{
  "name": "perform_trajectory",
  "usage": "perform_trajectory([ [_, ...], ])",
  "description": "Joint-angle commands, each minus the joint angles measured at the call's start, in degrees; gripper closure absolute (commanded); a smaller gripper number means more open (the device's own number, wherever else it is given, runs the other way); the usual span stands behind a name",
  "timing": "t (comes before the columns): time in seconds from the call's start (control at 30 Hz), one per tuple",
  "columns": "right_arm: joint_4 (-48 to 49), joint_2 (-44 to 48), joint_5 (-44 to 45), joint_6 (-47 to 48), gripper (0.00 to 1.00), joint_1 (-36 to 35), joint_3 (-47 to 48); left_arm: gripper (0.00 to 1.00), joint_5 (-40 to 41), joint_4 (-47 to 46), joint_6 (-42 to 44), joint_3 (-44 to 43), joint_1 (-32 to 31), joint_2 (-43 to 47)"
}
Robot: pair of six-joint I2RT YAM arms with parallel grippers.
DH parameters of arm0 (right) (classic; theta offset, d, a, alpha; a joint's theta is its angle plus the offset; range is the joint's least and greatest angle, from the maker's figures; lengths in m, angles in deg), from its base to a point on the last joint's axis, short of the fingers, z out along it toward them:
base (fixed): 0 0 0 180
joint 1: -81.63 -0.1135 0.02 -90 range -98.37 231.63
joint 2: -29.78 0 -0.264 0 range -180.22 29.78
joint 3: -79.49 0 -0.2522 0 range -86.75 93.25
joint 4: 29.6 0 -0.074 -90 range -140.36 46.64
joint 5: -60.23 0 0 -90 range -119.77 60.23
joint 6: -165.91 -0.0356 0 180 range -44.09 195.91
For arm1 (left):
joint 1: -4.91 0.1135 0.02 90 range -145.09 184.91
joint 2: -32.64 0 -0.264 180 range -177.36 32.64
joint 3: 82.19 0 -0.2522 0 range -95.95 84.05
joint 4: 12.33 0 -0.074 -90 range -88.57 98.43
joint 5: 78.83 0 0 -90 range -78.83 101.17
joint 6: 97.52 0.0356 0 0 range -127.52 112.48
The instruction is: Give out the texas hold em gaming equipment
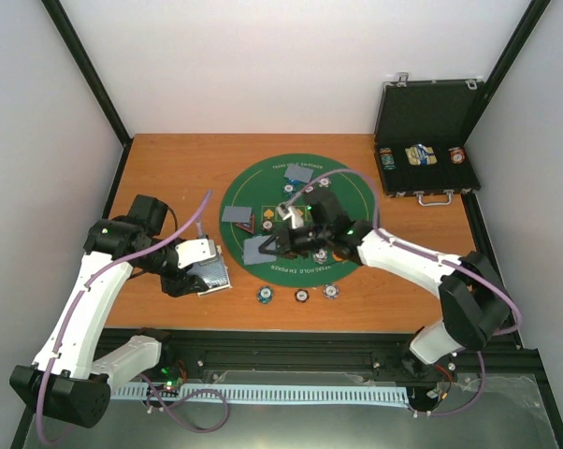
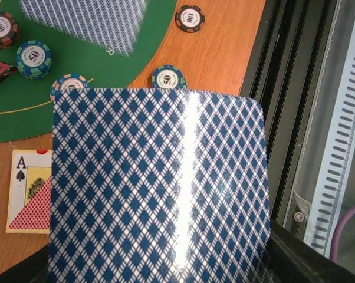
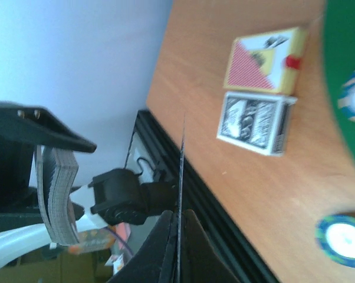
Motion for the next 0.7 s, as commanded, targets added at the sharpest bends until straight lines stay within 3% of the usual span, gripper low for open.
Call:
perform_trajectory([
  [0.0,-9.9,3.7,0.2,7.9,0.97,8.5,-1.9,0.85,-1.8,0.2,-0.6,-2.3,0.0,0.9],
  [0.17,-20.6,2.4,4.0,18.3,0.97,18.6,-2.1,0.85,-1.6,0.3,-0.4,-2.3,0.0,0.9],
  [0.3,-21.9,0.2,5.2,21.7,0.97,24.4,-1.9,0.85,-1.4,0.6,-0.3,-2.4,0.0,0.5],
  [0.67,-22.0,-14.3,3.8,24.5,0.97,27.0,8.9,0.85,-1.1,1.4,-0.2,-3.6,0.0,0.4],
])
